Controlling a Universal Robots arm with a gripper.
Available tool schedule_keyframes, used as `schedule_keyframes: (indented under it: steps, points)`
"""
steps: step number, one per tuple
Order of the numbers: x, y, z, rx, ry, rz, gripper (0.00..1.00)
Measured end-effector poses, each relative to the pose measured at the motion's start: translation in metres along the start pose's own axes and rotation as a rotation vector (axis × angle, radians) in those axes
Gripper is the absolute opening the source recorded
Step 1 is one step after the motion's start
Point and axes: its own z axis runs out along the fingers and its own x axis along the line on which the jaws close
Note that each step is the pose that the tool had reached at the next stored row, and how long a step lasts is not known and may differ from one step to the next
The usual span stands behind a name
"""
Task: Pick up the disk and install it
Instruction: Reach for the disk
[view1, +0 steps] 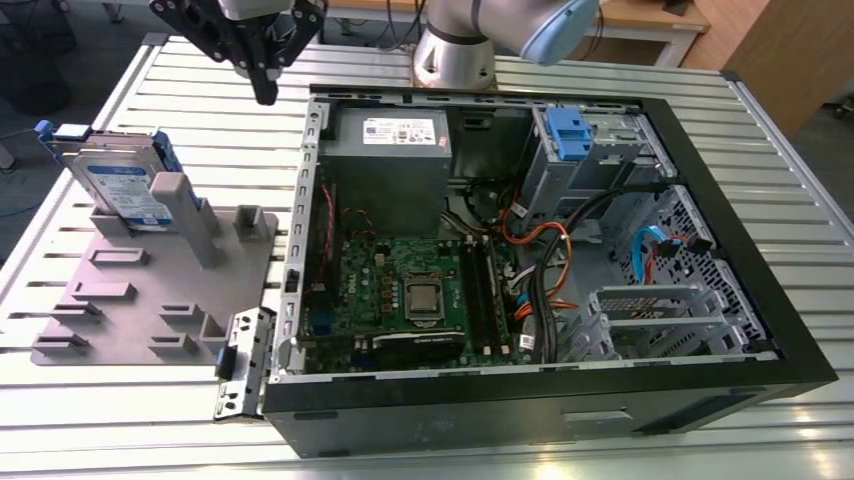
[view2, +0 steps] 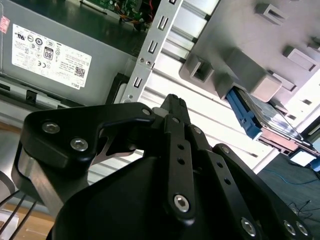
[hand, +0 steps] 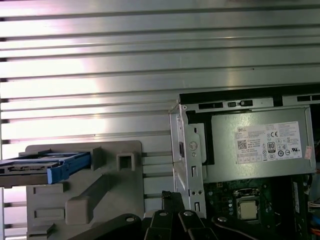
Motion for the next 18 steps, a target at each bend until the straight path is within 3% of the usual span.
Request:
schedule_keyframes:
  steps: [18]
  points:
    - [0.0447,-0.0034,-0.0004,0.0,-0.0004,0.0,0.11]
